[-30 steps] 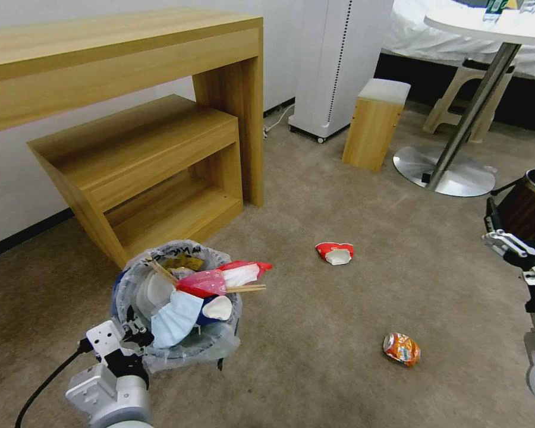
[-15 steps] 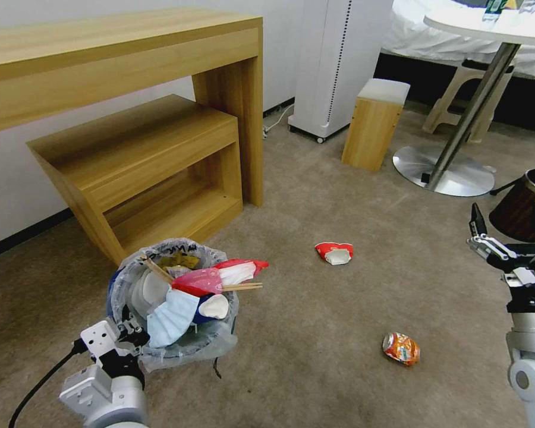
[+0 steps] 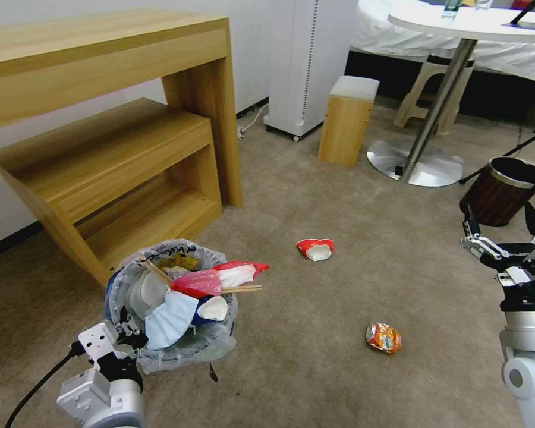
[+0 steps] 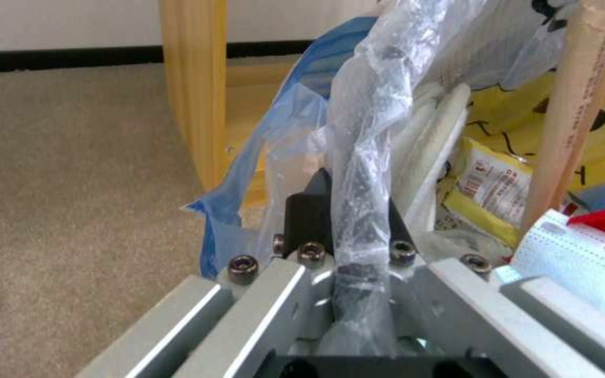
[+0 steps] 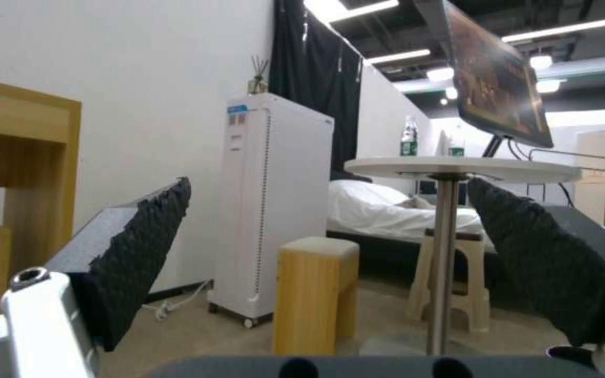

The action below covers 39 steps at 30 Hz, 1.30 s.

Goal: Pick up the trash bin and place the garbage on the floor into it.

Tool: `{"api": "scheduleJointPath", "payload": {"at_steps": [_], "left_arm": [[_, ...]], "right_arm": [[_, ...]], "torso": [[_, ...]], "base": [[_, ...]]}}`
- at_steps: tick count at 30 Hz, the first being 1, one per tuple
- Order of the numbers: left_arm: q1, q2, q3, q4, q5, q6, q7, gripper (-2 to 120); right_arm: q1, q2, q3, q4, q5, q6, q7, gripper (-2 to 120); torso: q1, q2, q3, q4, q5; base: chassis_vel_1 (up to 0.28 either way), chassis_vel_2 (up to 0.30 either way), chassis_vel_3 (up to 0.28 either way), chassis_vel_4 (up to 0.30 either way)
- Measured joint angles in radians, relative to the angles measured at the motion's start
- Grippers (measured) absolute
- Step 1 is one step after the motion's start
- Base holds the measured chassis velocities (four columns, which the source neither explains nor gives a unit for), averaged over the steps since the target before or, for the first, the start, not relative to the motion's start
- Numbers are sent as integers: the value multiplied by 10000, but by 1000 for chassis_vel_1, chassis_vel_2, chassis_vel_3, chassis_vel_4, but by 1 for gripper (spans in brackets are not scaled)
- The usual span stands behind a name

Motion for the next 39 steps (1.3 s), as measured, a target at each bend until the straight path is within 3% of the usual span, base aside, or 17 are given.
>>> {"api": "scheduleJointPath", "payload": {"at_steps": [19,28,31,33,35,36,37,38,39], "left_arm": [[153,0,4,-50,88,-29,-35,0],[138,0,48,-10,197,-82,-16,0],[108,0,41,-5,198,-84,-15,0],[84,0,10,-4,169,-85,-16,0],[76,0,-4,-5,155,-86,-16,0],[54,0,-20,2,132,-94,-17,0],[11,0,-46,34,91,-110,-19,0],[11,0,-46,34,91,-110,-19,0],[-17,0,-51,59,69,-111,-22,0]], "right_arm": [[-1,-23,-182,-161,-25,29,23,100],[-214,-465,-1040,-434,-249,-235,707,100],[-372,-767,-1469,-584,-398,-724,1357,100],[-555,-1345,-2010,-768,-410,-1812,2342,100],[-584,-1487,-2110,-796,-364,-2174,2540,100],[-631,-1691,-2266,-839,-271,-2724,2820,100],[-649,-2075,-2660,-935,86,-3872,3536,100],[-649,-2075,-2660,-935,86,-3872,3536,100],[-606,-2303,-3002,-972,516,-4792,4191,100]], "torso": [[-1,0,-1,-1,-1],[0,0,3,1,0],[-1,0,-1,0,0],[-1,0,-1,-1,3],[-1,0,-2,-1,3],[-1,0,-1,1,-2],[-1,0,-1,0,0],[-1,0,-1,0,0],[-1,0,0,-1,0]], "base": [[-48,44,45,-45],[-122,116,131,-108],[0,0,0,0],[0,0,0,0],[0,0,0,0],[0,0,0,0],[0,0,0,0],[0,0,0,0],[0,0,0,0]]}}
